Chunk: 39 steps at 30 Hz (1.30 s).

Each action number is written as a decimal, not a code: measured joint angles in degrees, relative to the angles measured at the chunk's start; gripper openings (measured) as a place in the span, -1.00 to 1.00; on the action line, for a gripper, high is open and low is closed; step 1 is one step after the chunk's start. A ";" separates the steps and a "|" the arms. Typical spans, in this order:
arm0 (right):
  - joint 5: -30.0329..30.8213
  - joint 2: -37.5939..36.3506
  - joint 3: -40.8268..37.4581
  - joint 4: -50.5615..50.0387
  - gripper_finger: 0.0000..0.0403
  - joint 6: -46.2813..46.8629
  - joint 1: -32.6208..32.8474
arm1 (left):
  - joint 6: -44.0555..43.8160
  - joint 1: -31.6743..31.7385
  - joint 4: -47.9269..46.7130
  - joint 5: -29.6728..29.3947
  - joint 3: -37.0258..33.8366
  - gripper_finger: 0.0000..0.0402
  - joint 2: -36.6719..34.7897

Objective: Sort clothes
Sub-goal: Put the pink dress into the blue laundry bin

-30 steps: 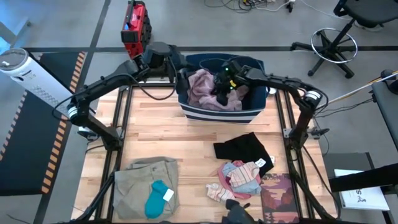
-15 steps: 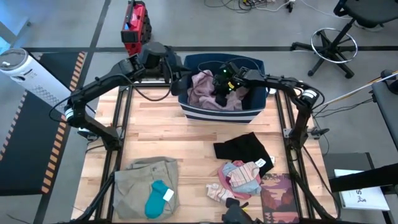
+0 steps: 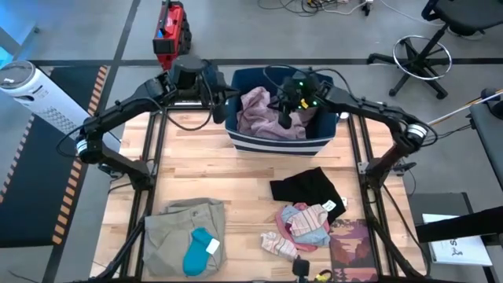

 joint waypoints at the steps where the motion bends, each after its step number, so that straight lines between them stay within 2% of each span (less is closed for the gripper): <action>1: 0.00 -0.67 -1.40 2.16 -1.00 0.06 0.15 | -0.01 -0.01 1.06 0.52 -1.55 -1.00 -0.83; 9: 0.22 -0.03 -10.74 17.20 -1.00 2.88 -0.25 | 0.17 -0.11 9.55 3.02 -14.86 -1.00 -9.20; 13: 0.51 3.00 -12.11 17.01 -1.00 2.64 -0.34 | 0.20 -0.35 12.24 4.24 -20.35 -1.00 -14.31; 19: 4.17 5.74 -13.04 16.06 -1.00 2.00 -0.70 | -0.42 -0.59 13.88 4.37 -27.01 -1.00 -20.62; 28: 4.09 6.09 -12.38 9.57 -1.00 1.75 -0.92 | -3.02 -1.36 12.28 4.34 -34.06 -1.00 -23.45; 34: 4.30 3.73 -12.38 10.15 -1.00 1.56 -0.80 | -3.03 -4.27 13.51 4.10 -38.27 -1.00 -25.64; 39: 7.17 -1.10 -12.38 11.79 -1.00 0.58 0.08 | -4.17 -7.98 18.56 4.06 -42.41 -1.00 -28.11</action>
